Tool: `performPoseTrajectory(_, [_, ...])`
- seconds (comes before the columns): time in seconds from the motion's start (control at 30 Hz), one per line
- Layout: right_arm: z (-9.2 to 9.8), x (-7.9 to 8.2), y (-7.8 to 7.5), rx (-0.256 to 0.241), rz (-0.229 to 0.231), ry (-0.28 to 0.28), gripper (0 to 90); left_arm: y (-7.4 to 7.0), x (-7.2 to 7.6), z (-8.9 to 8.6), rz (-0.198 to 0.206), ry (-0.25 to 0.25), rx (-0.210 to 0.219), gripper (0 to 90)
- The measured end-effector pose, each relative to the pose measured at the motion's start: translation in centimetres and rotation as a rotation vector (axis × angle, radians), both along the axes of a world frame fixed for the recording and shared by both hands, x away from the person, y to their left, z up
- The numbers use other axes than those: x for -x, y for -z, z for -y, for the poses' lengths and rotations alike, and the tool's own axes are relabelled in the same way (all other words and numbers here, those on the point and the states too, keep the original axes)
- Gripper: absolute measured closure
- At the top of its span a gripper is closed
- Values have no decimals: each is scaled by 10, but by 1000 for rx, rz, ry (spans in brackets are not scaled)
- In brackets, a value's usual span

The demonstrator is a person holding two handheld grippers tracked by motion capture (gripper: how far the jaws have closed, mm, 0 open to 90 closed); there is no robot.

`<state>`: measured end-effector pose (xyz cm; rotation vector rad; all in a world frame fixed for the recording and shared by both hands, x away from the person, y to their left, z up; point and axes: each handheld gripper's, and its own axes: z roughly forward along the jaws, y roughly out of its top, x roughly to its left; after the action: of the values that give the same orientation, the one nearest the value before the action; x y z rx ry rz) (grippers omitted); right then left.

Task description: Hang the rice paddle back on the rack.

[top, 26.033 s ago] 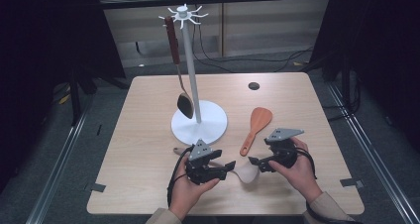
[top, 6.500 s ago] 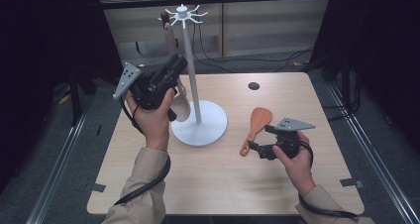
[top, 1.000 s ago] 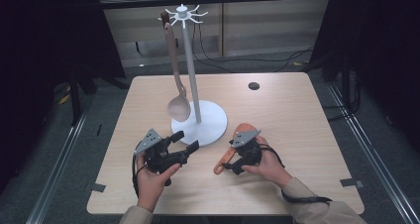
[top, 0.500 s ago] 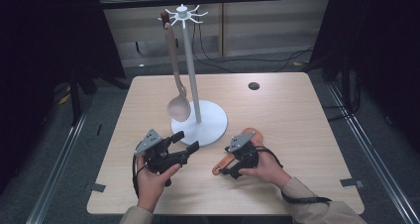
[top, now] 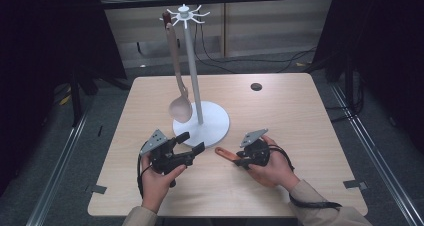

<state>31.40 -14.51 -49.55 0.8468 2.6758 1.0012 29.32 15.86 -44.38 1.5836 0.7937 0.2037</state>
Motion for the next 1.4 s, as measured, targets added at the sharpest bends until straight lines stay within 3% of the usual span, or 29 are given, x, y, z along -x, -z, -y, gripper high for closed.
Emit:
performPoseTrajectory(0.1, [6, 2, -1, -7, -27, 26, 660, 1, -1, 3, 1, 10, 0, 233])
performPoseTrajectory(0.23, [11, 6, -1, -4, -19, 37, 653, 0, -2, 7, 4, 26, -2, 232])
performPoseTrajectory(0.33, [8, 7, -1, -8, -24, 85, 458, 0, -2, 8, 4, 22, -4, 231])
performPoseTrajectory(0.5, [1, 1, 0, -45, -4, 64, 433, 0, -1, 8, 0, 18, -8, 230])
performPoseTrajectory(0.77, [-22, -5, 2, -3, 7, 65, 470, 0, 3, 1, 1, 2, -14, 229])
performPoseTrajectory(0.93, [-35, -10, 1, 13, 13, 77, 585, 1, 7, -6, -2, -22, -13, 228])
performPoseTrajectory(1.0, [-36, -13, -1, 21, -1, 80, 651, 2, 7, -8, -4, -29, -16, 228])
performPoseTrajectory(1.1, [-37, -18, -2, 21, -31, 86, 661, 3, 9, -8, -9, -30, -14, 228])
performPoseTrajectory(1.23, [-38, -17, -2, 17, -21, 99, 665, 10, 9, -3, -21, -4, -34, 228])
performPoseTrajectory(1.3, [-35, -16, -2, -37, -32, 123, 665, 12, 8, 1, -29, 3, -47, 228])
performPoseTrajectory(1.4, [-29, -15, -12, -112, -1, 161, 665, 15, 8, 7, -36, 16, -53, 228])
